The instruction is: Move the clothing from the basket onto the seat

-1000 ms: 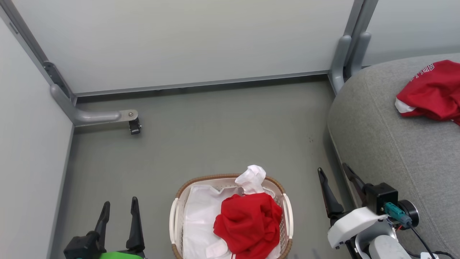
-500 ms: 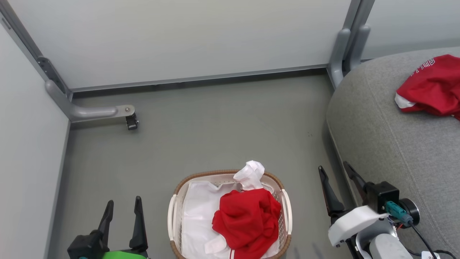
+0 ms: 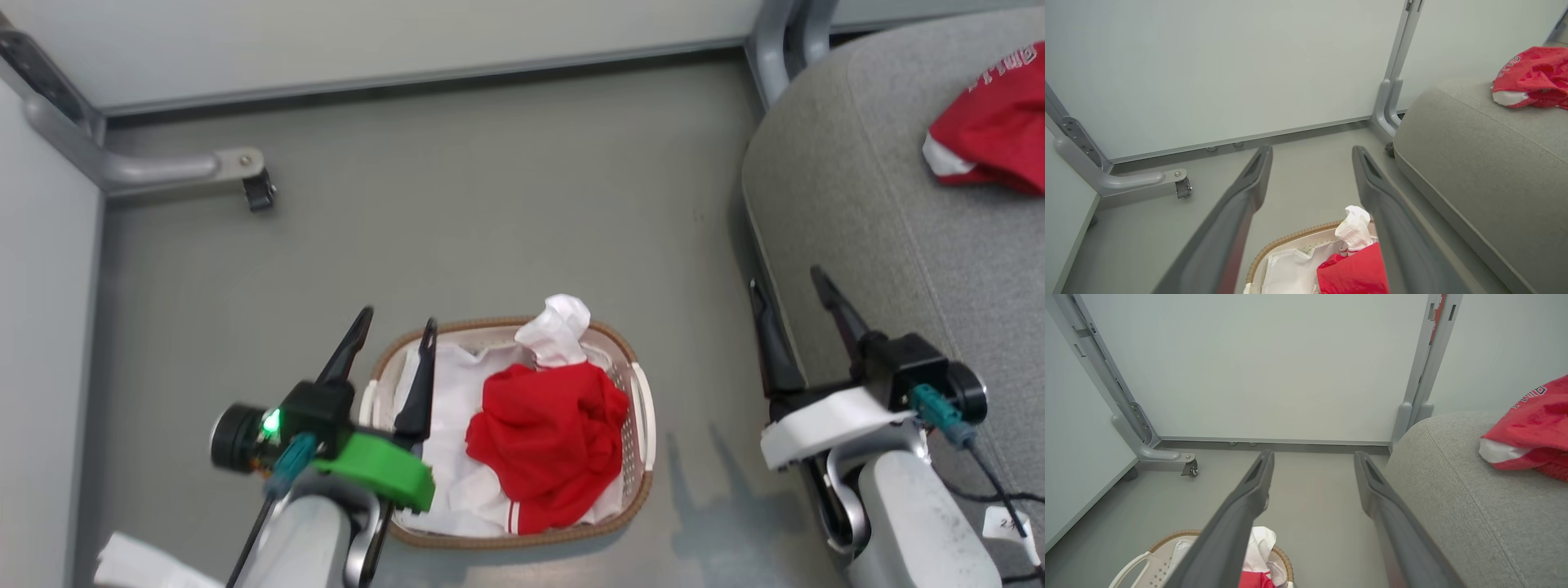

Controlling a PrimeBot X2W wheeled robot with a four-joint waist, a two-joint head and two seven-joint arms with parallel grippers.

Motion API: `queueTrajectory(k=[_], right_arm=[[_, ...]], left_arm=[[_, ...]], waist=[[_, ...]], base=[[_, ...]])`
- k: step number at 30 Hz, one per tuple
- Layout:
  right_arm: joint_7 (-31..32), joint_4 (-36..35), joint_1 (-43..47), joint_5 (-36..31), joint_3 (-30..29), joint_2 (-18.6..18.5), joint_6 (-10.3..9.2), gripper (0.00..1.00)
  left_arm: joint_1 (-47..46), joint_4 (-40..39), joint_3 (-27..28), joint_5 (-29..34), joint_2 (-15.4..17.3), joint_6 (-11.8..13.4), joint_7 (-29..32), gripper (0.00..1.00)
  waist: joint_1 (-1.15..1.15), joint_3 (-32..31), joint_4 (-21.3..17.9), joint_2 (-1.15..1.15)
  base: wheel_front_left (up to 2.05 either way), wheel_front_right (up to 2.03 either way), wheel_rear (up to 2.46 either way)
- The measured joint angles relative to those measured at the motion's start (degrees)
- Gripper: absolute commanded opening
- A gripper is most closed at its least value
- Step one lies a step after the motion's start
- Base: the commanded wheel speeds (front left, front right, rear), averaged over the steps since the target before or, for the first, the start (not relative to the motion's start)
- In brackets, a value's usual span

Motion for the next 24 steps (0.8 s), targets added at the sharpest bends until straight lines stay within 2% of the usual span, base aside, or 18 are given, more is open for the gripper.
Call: queueTrajectory(k=[9,13,24], right_arm=[[-0.04,-7.58,-5.61,-3.02,-2.60,-0.01,0.00,1.00],[-0.04,-10.98,-7.54,-1.83,-3.22,-0.03,0.00,1.00],[-0.04,-16.04,-11.71,0.42,-0.64,-0.05,0.00,1.00]], left_arm=[[-14.74,14.15,-12.34,1.71,-0.11,-0.24,0.19,1.00],[-19.27,21.17,-19.05,1.32,-0.16,-0.25,0.97,1.00],[-29.01,32.95,-26.76,-0.20,-0.16,0.52,1.13,1.00]], waist=[[0.00,10.07,-2.31,0.00],[0.00,14.81,-3.62,0.00],[0.00,26.38,-8.11,0.00]], base=[[0.00,0.00,0.00],[0.00,0.00,0.00],[0.00,0.00,0.00]])
